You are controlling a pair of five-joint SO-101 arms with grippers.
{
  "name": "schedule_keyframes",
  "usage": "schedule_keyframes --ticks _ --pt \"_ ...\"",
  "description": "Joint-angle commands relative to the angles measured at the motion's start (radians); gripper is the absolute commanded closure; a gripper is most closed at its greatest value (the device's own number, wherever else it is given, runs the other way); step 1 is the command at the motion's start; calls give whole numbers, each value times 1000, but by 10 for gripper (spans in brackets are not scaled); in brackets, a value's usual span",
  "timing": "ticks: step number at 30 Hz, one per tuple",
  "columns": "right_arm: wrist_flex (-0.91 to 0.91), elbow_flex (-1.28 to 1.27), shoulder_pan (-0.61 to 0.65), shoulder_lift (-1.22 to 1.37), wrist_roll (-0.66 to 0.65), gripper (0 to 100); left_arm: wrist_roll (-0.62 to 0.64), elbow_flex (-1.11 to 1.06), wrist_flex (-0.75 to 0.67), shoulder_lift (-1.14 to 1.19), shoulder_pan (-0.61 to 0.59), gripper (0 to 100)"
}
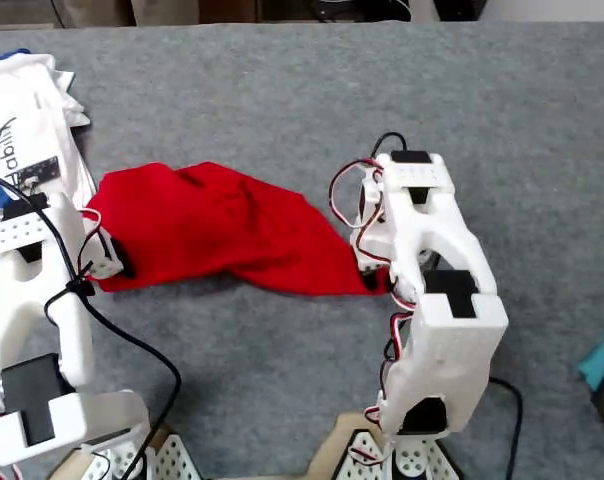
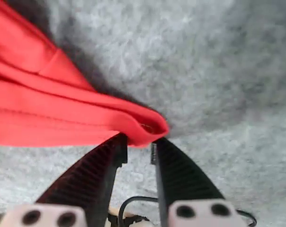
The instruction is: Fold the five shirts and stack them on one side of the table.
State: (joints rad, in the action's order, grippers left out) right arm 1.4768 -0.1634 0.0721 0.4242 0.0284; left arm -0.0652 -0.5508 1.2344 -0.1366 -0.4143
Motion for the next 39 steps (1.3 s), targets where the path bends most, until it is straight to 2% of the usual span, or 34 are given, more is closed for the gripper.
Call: schedule_keyframes --ticks 1,8,15,19,22,32,37,39 --pt "-9 45 -1 -4 2 918 -5 0 -11 -41 17 768" --pt "-3 88 -1 -5 -3 952 -5 0 -9 -44 14 768" --pt "140 214 -1 -5 6 954 -5 0 -9 -44 14 768" --pt "236 329 2 -5 54 955 -5 8 -9 -44 14 768" --pt "290 395 5 -5 60 995 -3 9 -9 -47 20 768" --pt "296 466 5 -2 60 995 -5 0 -6 -45 20 764" --pt "296 532 7 2 60 995 -121 9 -11 -42 21 763" --pt "296 539 7 2 60 995 -127 6 -11 -42 21 763"
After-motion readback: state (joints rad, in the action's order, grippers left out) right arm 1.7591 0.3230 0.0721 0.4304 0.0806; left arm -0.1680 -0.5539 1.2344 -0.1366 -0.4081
